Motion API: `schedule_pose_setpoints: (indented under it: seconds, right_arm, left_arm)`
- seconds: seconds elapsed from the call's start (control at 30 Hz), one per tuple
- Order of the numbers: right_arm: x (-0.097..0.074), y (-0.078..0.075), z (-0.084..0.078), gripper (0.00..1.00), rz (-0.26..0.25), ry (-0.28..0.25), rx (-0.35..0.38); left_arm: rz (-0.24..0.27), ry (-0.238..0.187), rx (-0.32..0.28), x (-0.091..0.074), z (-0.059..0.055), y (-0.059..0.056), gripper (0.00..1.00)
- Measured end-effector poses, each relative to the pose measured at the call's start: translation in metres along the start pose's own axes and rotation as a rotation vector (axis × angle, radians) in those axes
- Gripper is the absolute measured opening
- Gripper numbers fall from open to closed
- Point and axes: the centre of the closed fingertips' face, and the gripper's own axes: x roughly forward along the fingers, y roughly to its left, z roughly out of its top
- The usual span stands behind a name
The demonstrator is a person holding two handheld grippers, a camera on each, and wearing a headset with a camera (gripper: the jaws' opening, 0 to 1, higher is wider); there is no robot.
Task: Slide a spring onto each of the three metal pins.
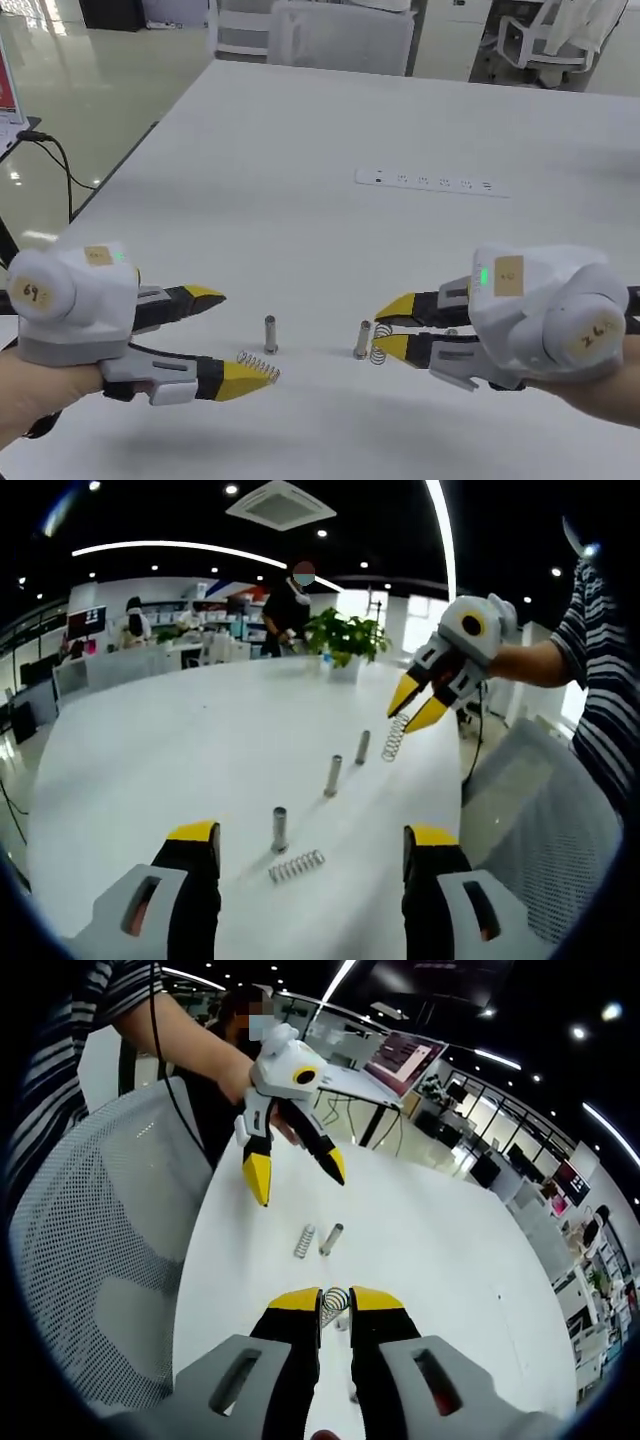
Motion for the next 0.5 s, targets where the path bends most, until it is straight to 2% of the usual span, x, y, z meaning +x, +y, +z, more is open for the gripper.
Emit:
schedule_pose_setpoints:
  seconds: [0.1,0.17,0.27,0.5]
  right_arm:
    - [0.001,-0.005,-0.002,0.08,-0.013,0.0,0.015]
    - [0.002,-0.007,-0.005,0.08,-0.02,0.005,0.017]
    - [0.003,-0.012,-0.006,0.08,-0.031,0.004,0.025]
    - [0.007,-0.022,-0.012,0.08,-0.055,0.008,0.049]
  left_arm:
    - [0.012,0.003,-0.011,-0.004,-0.003,0.004,0.79]
    - [0.034,0.004,-0.036,-0.008,-0.005,0.009,0.85]
    - [0.069,-0.011,-0.042,-0.012,-0.006,0.016,0.92]
    - [0.071,-0.008,-0.059,-0.013,-0.009,0.017,0.98]
